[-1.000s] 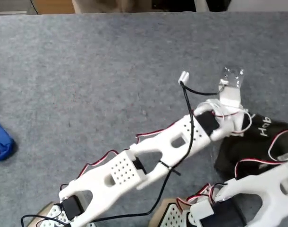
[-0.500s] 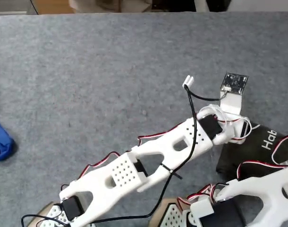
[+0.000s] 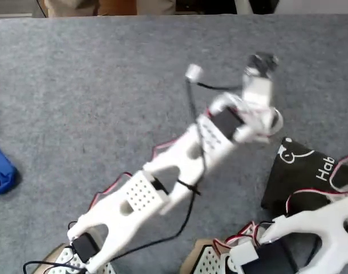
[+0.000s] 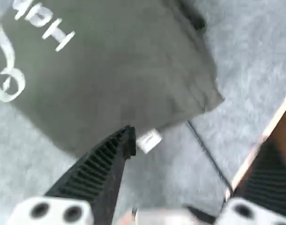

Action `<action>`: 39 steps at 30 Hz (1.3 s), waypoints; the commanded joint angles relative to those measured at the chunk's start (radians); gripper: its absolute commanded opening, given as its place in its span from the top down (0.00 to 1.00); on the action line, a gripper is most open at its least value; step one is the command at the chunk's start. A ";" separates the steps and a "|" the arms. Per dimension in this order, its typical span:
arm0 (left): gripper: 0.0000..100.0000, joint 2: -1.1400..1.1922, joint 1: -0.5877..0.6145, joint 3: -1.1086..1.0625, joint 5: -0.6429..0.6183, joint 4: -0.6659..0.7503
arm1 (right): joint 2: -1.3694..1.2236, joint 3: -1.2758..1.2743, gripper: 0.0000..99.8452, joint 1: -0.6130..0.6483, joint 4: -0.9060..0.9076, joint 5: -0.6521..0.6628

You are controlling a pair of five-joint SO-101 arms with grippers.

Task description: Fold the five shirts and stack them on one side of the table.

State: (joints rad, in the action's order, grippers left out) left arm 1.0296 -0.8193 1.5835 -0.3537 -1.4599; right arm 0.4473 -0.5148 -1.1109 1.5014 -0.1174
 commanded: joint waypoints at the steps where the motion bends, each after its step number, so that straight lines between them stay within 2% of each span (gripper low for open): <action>1: 0.98 -0.081 0.115 0.087 0.006 -0.097 | 0.058 0.154 0.90 0.139 0.176 0.003; 3: 0.98 -0.124 0.206 0.089 0.012 -0.150 | 0.056 0.200 1.00 0.260 0.230 -0.003; 6: 0.98 -0.151 0.338 0.089 0.121 -0.239 | 0.050 0.209 0.97 0.495 0.219 -0.068; 8: 0.98 -0.170 0.417 0.091 0.178 -0.270 | 0.059 0.216 0.97 0.605 0.201 -0.127; 11: 0.98 -0.277 0.611 0.087 0.221 -0.301 | 0.091 0.177 0.97 0.671 0.282 -0.129; 13: 0.98 -0.302 0.720 0.060 0.212 -0.301 | 0.122 0.122 0.97 0.684 0.252 -0.095; 16: 0.98 -0.315 0.778 -0.026 0.229 -0.302 | 0.179 0.119 0.97 0.776 0.190 -0.051; 23: 0.98 -0.315 0.861 -0.127 0.245 -0.302 | 0.243 0.081 0.97 1.084 0.064 -0.048; 28: 0.98 -0.314 0.913 -0.150 0.245 -0.302 | 0.223 0.001 0.97 1.132 -0.052 -0.048; 34: 0.98 -0.314 0.957 -0.235 0.255 -0.302 | 0.196 -0.030 0.97 1.135 -0.086 -0.048; 39: 0.98 -0.315 1.005 -0.279 0.362 -0.302 | 0.171 -0.027 0.97 1.135 -0.087 -0.048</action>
State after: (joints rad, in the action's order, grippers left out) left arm 0.7733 0.1580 1.3088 -0.0376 -1.7484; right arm 0.6283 -0.5455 0.0077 1.4308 -0.1711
